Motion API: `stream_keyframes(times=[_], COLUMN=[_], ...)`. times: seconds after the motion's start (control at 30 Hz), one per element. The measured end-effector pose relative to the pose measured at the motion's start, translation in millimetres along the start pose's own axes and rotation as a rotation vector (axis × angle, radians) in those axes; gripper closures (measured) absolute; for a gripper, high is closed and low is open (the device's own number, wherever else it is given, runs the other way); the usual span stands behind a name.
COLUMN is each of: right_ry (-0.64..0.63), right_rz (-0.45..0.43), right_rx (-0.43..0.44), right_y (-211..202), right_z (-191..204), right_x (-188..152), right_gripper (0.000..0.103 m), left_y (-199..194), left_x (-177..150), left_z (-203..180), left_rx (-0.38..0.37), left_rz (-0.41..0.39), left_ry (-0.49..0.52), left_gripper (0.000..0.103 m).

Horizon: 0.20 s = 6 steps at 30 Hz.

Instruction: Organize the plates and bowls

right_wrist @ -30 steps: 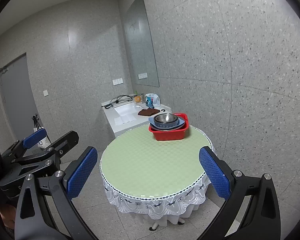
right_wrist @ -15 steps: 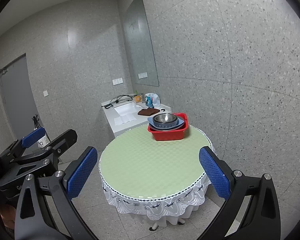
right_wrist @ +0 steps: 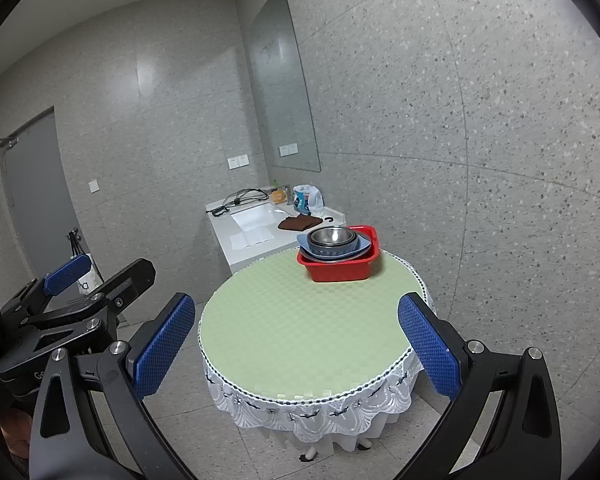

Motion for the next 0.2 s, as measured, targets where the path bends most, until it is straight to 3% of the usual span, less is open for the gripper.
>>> stream_keyframes(times=[0.2], right_ry=[0.003], right_rz=[0.009], right_rx=[0.001], right_y=[6.8], right_z=[1.7], right_x=[-0.6], right_gripper=[0.0], left_y=[7.9], left_x=[0.4], left_z=[4.1], left_rx=[0.004], left_rz=[0.008], left_ry=[-0.002], left_gripper=[0.001])
Point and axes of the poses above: each gripper's, at about its wrist camera, not at the fingertips, and y roughly the way its jaws point, z to its left, x to its top, the point moved 2 cm from there along y, roughly the way its jaws point, and after that the axes turned 14 degrees about y, right-handed, at the moved point
